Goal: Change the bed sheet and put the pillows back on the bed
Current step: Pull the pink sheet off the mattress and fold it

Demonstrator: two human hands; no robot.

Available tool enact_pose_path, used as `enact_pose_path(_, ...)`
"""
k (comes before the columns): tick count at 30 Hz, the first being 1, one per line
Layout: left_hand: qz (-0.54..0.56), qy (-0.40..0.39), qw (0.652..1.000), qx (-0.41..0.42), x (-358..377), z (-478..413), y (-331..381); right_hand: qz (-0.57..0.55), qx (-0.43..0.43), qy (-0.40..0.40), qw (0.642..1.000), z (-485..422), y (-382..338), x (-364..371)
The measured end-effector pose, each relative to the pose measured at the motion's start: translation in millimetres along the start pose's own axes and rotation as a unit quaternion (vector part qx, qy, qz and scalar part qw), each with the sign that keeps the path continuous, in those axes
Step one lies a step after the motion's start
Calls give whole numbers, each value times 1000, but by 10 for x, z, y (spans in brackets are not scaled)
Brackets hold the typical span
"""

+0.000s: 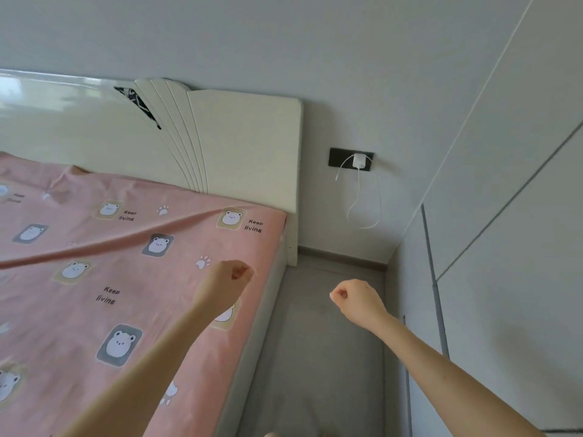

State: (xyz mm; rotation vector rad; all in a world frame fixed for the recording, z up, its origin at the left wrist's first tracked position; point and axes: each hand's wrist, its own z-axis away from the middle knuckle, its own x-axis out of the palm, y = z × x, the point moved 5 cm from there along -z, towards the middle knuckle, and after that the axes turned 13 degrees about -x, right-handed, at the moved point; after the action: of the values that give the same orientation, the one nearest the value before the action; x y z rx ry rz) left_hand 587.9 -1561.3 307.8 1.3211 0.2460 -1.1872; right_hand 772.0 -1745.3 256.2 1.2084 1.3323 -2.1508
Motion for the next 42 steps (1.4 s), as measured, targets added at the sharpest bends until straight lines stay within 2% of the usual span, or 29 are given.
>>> enact_pose_path(9,-10,17,997,-71,240,-1999,159,-116,50,-20,992,-2220,294,42)
enact_pose_path(14,-75,-4,995,-73,518,-3214,234,-245,162,-23,956,-3305,503,333)
enact_pose_path(20,-86,-54,991,-89,1057,-4354,-45,-319,240,-25,917,-4402,854,838)
enact_pose_path(24,-111,-68,989,-72,1481,-4878,-318,-395,312,-11,864,-5059,1108,1260)
enact_pose_path(27,-150,-112,979,-85,1794,-5065,-610,-421,363,-22,831,-5456,1298,1629)
enact_pose_path(31,-221,-172,959,-55,2077,-5144,-932,-432,410,-51,802,-5938,1483,2070)
enact_pose_path(33,-222,-180,958,-36,2103,-5212,-994,-449,417,-25,790,-6130,1488,2183)
enact_pose_path(34,-215,-184,958,-42,2081,-5249,-1001,-452,421,14,787,-6204,1494,2197)
enact_pose_path(36,-187,-187,962,-71,2031,-5325,-1033,-435,427,101,786,-6296,1497,2123)
enact_pose_path(38,-193,-174,962,-82,1975,-5411,-1003,-394,424,138,804,-6301,1501,2016)
enact_pose_path(40,-172,-106,978,-59,1856,-5503,-848,-352,390,150,838,-6233,1432,1942)
enact_pose_path(42,-149,-7,989,15,1696,-5601,-604,-314,307,151,885,-6079,1301,1799)
